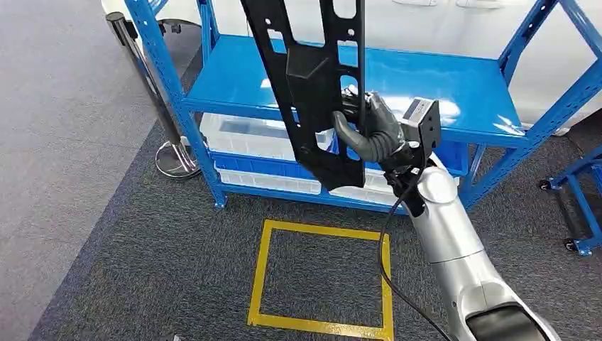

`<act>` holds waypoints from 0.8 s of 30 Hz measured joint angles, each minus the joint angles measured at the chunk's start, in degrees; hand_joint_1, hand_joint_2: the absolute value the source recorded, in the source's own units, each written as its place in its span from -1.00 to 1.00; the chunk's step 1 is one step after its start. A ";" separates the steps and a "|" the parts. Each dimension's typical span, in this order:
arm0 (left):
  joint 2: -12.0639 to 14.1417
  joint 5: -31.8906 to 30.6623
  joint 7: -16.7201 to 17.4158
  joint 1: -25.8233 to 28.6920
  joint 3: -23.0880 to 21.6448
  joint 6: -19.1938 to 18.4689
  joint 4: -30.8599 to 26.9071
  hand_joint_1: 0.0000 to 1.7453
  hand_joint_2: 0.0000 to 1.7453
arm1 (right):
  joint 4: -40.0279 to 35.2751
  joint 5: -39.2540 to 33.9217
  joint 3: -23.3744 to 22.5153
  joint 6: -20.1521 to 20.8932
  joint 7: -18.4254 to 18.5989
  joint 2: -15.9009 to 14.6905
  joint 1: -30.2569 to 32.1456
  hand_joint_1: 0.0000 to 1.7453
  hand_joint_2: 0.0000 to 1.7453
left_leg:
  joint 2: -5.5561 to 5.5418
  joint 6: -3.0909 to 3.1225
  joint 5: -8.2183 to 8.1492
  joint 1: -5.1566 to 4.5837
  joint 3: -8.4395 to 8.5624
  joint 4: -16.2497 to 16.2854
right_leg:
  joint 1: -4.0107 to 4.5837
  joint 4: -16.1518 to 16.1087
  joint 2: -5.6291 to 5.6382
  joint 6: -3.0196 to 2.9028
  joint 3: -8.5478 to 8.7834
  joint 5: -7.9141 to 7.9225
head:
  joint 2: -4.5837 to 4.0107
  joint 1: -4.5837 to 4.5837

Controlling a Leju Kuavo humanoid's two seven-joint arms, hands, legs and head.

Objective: Take the parts from the cabinet and place them on the table.

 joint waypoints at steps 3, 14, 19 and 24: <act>-0.02 -0.15 0.00 0.06 -0.07 0.00 0.00 -1.00 1.00 | 0.37 -0.20 0.00 0.55 -0.02 -0.04 0.03 1.00 1.00 | -0.21 -0.15 -0.16 -0.01 -0.36 0.80 | -0.06 -7.49 -0.02 -0.16 3.65 5.43 | -0.02 0.02; 0.00 -0.22 0.00 0.15 -0.13 0.02 0.00 -1.00 1.00 | 0.59 -0.96 0.13 1.53 -0.13 -0.42 -0.08 1.00 1.00 | -0.32 -3.14 -7.61 0.01 -7.16 15.02 | -0.10 -17.39 -0.10 -2.62 7.11 9.03 | -0.02 -0.26; 0.00 -0.13 0.00 0.37 -0.13 0.04 0.00 -1.00 1.00 | 1.09 -1.11 0.37 1.57 -0.13 -0.42 -0.08 1.00 1.00 | -0.33 -2.83 -1.72 0.23 -3.00 7.68 | -0.10 -17.01 0.07 -2.51 7.13 8.97 | -0.02 -0.28; 0.02 -0.04 -0.02 0.39 -0.13 0.07 0.00 -1.00 1.00 | 1.11 -1.14 0.57 1.57 -0.15 -0.42 0.00 1.00 1.00 | -0.59 -1.50 -0.98 -0.32 -0.56 1.85 | 0.06 -17.45 0.18 -0.79 6.73 9.66 | 0.00 -0.24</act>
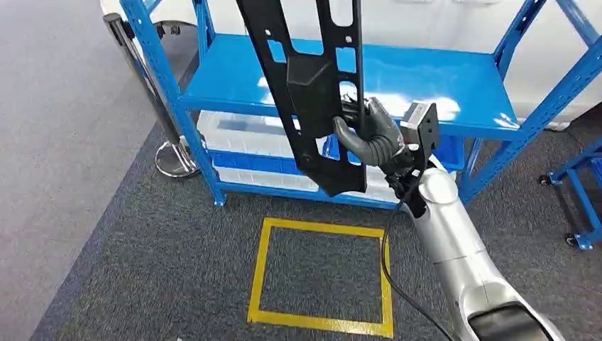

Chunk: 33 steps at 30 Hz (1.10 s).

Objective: Take the parts from the cabinet and place them on the table.

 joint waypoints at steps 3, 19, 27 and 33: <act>-0.04 0.02 0.00 -0.06 0.00 0.04 0.00 -1.00 1.00 | -0.02 0.00 0.04 -0.02 0.00 -0.02 -0.19 1.00 1.00 | 0.23 1.31 1.02 0.51 0.13 -1.21 | 0.03 2.87 -0.08 0.56 -1.40 -2.60 | 0.00 0.18; 0.00 0.09 0.02 0.06 0.00 0.06 0.00 -1.00 1.00 | -0.50 0.02 0.15 0.04 0.15 0.02 0.29 1.00 1.00 | 0.36 -0.99 -3.19 -0.02 -3.46 5.67 | -0.07 -0.27 -0.24 -1.88 0.36 -0.17 | -0.02 -0.20; 0.00 0.09 0.02 0.19 0.00 0.09 0.00 -1.00 1.00 | -0.61 0.04 0.20 0.07 0.15 0.00 0.73 1.00 1.00 | -0.25 -1.15 -0.02 0.73 0.03 0.62 | -0.02 0.11 0.24 -1.33 0.24 -0.33 | -0.02 -0.15; -0.04 0.04 0.04 0.17 -0.02 0.15 0.00 -1.00 1.00 | -0.96 0.04 0.09 0.04 0.15 -0.02 1.05 1.00 1.00 | 0.06 0.95 0.81 0.68 0.13 -1.06 | -0.03 1.06 0.34 0.66 -0.79 -1.04 | -0.02 -0.06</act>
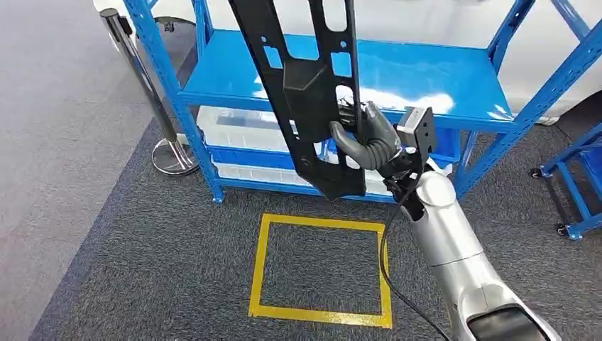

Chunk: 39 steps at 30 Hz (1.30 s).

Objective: Take the parts from the cabinet and place them on the table.

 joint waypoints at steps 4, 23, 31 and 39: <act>0.02 -0.07 0.00 -0.03 -0.02 0.00 0.00 -1.00 1.00 | -0.09 -0.02 -0.04 0.00 0.00 -0.04 0.53 1.00 1.00 | 0.40 0.49 0.07 -0.27 -0.22 0.07 | 0.01 16.93 -0.15 0.48 -7.57 -7.62 | 0.00 0.00; 0.02 -0.48 0.17 -0.05 -0.20 0.02 0.00 -1.00 1.00 | -1.18 0.07 -0.20 0.02 0.31 -0.26 1.58 1.00 1.00 | 0.43 -2.14 -2.07 -0.20 -3.35 7.95 | 0.20 -1.03 0.58 -2.55 0.81 1.09 | 0.02 -0.26; -0.02 -0.50 0.20 -0.18 -0.20 0.15 0.00 -1.00 1.00 | -1.62 0.09 -0.42 0.02 0.33 -0.39 1.55 1.00 1.00 | -0.26 0.29 0.20 -0.04 0.31 -0.55 | 0.22 1.05 0.43 -0.22 -0.66 -0.56 | 0.00 0.20; -0.02 -0.48 0.26 -0.19 -0.20 0.15 0.00 -1.00 1.00 | -1.57 0.13 -0.61 0.24 0.33 -0.55 1.83 1.00 1.00 | 0.88 0.11 -0.15 -0.22 0.10 0.25 | 0.07 3.62 -0.74 0.01 -1.08 0.55 | 0.02 0.35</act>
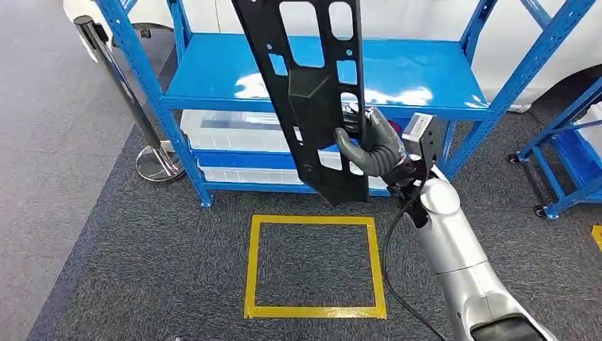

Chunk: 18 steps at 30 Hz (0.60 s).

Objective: Take the parts from the cabinet and place them on the table.

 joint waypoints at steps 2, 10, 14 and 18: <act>0.00 0.00 0.00 -0.09 -0.02 0.00 0.00 -1.00 1.00 | -0.02 0.00 -0.02 0.02 0.00 0.00 -0.41 1.00 1.00 | 0.15 -0.60 -0.39 -0.55 -0.41 0.77 | 0.67 -4.44 -1.16 -0.92 1.86 -0.04 | 0.00 0.04; 0.02 -0.02 0.02 0.06 -0.02 0.00 0.00 -1.00 1.00 | -0.07 0.00 -0.04 0.35 -0.02 -0.15 -0.26 1.00 1.00 | -0.16 -2.54 -8.33 -0.15 -6.96 15.26 | 0.25 -4.71 0.35 -2.89 1.60 0.54 | -0.02 -0.11; 0.02 -0.02 0.02 0.15 0.00 0.00 0.00 -1.00 1.00 | -0.04 0.00 -0.04 0.48 -0.02 -0.15 0.13 1.00 1.00 | -0.28 -2.13 -4.26 -0.15 -5.96 12.63 | 0.28 -4.56 1.48 -2.88 1.70 0.52 | -0.02 -0.15; 0.07 0.00 0.02 -0.01 -0.02 0.00 0.00 -1.00 1.00 | -0.22 0.00 -0.02 0.46 -0.02 -0.13 0.04 1.00 1.00 | -2.14 -1.08 -0.49 -0.34 -0.25 0.61 | 0.41 -4.44 2.57 -1.89 1.34 0.66 | 0.00 -0.20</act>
